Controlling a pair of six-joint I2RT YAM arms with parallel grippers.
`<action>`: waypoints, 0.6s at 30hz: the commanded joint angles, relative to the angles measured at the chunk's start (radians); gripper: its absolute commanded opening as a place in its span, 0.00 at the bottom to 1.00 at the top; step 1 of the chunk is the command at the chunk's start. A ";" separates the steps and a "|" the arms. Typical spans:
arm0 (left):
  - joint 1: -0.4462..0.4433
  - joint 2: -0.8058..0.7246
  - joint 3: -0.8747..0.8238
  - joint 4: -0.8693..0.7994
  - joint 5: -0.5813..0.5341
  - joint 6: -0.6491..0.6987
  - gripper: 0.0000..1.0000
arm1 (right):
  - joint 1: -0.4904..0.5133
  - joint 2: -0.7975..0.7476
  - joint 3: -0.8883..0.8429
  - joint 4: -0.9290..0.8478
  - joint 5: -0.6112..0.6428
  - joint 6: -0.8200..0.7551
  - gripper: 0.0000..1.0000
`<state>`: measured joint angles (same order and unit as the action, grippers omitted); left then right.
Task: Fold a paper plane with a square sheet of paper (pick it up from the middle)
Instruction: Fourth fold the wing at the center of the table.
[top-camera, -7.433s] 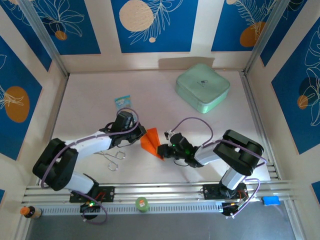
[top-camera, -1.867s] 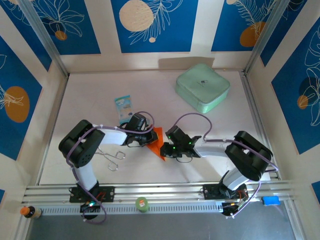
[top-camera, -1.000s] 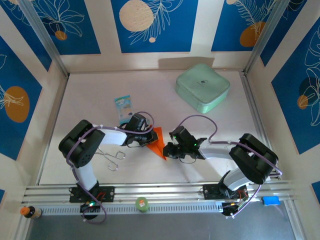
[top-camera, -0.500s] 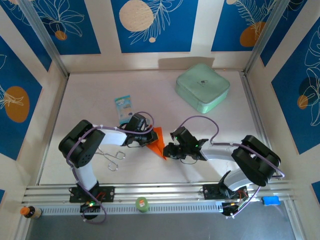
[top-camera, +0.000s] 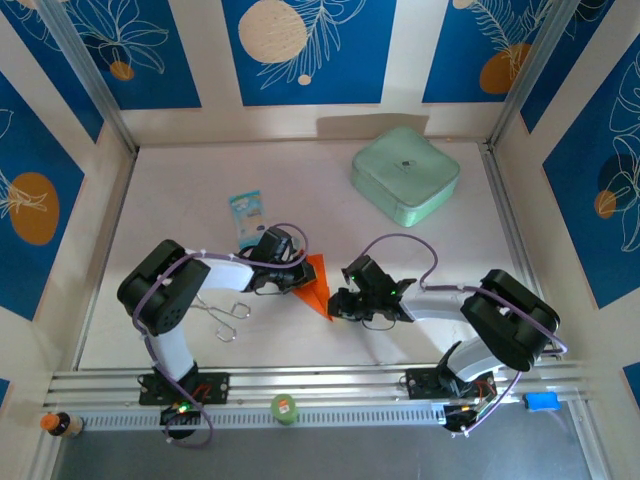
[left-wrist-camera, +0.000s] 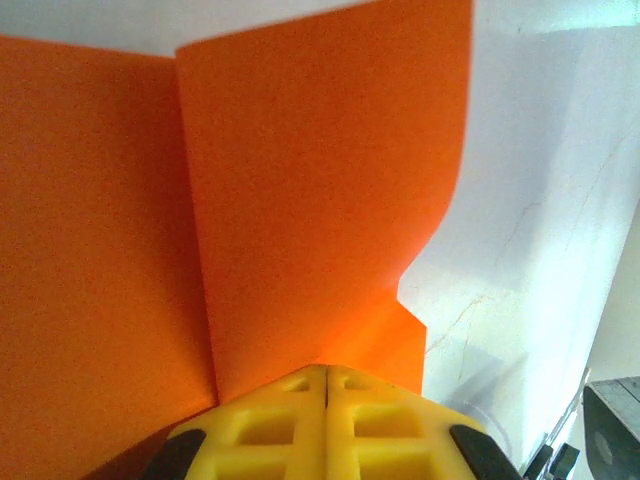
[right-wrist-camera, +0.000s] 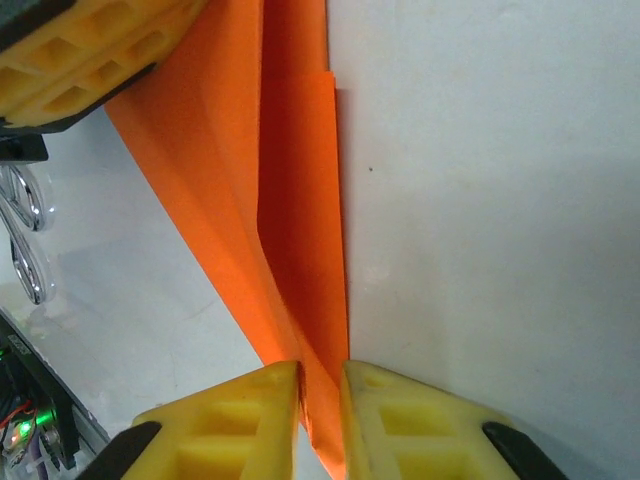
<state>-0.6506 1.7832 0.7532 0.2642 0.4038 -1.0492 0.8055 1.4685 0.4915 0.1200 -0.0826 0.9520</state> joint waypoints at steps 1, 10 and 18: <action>-0.004 0.018 -0.029 -0.045 -0.020 -0.008 0.03 | 0.011 0.027 -0.025 -0.007 -0.003 0.026 0.17; -0.003 0.021 -0.031 -0.036 -0.019 -0.013 0.03 | 0.010 0.026 -0.038 -0.004 -0.008 0.031 0.13; -0.004 0.018 -0.031 -0.043 -0.020 -0.010 0.03 | -0.007 -0.081 -0.039 -0.025 0.006 0.054 0.19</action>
<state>-0.6506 1.7832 0.7479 0.2752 0.4042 -1.0573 0.8047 1.4456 0.4732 0.1364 -0.0795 0.9836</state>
